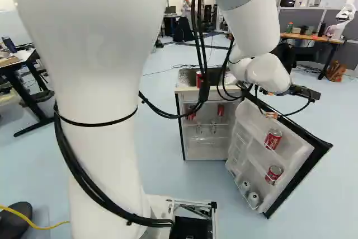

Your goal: Grab a drink from the fridge

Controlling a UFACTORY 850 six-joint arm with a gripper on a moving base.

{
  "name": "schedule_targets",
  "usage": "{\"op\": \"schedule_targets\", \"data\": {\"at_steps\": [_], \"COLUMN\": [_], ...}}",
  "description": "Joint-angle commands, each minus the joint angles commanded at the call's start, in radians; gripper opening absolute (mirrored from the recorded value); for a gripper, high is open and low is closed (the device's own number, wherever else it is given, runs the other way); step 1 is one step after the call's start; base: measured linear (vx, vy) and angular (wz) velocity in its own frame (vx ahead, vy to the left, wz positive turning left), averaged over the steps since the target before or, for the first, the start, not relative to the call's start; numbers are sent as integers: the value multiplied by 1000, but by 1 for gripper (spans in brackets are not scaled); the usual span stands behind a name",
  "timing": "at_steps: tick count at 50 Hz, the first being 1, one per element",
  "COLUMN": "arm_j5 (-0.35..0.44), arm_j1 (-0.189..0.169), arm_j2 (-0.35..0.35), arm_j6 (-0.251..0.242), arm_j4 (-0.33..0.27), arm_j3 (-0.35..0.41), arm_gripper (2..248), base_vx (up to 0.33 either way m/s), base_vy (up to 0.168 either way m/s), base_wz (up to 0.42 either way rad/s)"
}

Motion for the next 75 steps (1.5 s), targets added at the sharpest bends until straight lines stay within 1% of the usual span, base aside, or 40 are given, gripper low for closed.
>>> {"op": "schedule_targets", "data": {"at_steps": [8, 27, 45, 75], "arm_j5": [-22, -30, -79, -174], "arm_j1": [-10, -25, -30, -30], "arm_j2": [-34, -121, -211, -417], "arm_j6": [0, 0, 0, 0], "arm_j4": [6, 7, 7, 7], "arm_j3": [-40, -148, -263, -476], "arm_gripper": [247, 247, 247, 247], "base_vx": [0, 0, 0, 0], "base_vy": [0, 0, 0, 0], "base_wz": [0, 0, 0, 0]}}
